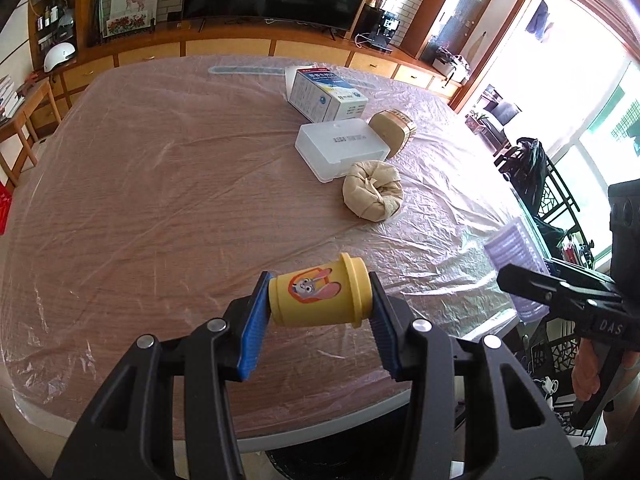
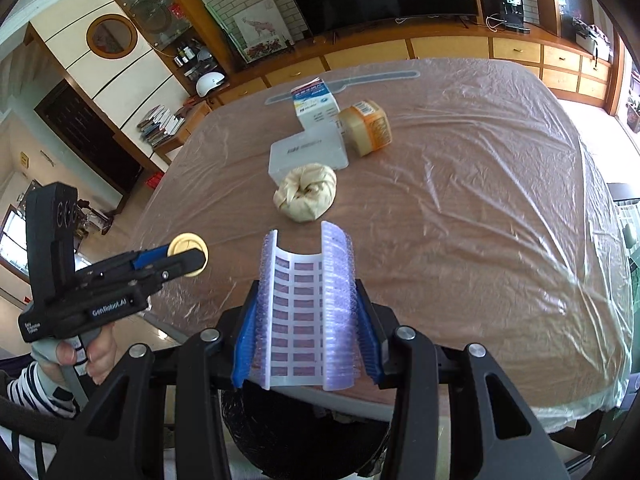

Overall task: Collect trash
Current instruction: 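Carry the yellow cup and lavender rack with both grippers over the black bin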

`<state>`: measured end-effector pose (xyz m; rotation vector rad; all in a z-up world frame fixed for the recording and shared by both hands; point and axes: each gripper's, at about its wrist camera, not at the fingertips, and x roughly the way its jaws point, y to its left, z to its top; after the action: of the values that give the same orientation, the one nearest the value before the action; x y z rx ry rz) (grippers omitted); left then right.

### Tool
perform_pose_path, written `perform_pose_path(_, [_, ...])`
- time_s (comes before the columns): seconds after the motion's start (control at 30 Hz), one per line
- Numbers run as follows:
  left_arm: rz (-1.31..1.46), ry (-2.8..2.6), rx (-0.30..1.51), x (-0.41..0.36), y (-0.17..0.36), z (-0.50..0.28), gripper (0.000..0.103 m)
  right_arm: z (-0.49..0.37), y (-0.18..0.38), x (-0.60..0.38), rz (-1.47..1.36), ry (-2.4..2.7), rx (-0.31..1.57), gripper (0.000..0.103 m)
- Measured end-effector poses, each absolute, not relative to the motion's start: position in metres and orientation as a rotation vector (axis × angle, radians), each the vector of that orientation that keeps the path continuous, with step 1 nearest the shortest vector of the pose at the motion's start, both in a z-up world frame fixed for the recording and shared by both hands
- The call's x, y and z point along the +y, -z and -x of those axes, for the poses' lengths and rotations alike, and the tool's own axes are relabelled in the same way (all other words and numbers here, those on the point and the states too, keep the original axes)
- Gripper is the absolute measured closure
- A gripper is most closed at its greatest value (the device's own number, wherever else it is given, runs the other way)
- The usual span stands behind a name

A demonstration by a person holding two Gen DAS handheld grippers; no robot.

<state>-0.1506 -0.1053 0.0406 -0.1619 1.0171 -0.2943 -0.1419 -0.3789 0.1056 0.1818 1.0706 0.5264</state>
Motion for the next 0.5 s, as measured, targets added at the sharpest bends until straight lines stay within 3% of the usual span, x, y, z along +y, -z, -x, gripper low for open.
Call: perform_pose_path(0.5, [0.088, 0.355, 1.020, -0.102, -0.046, 0.174, 0.056, 0.167, -0.100, -0.378, -0.205, -0.555, 1.107, 0.061])
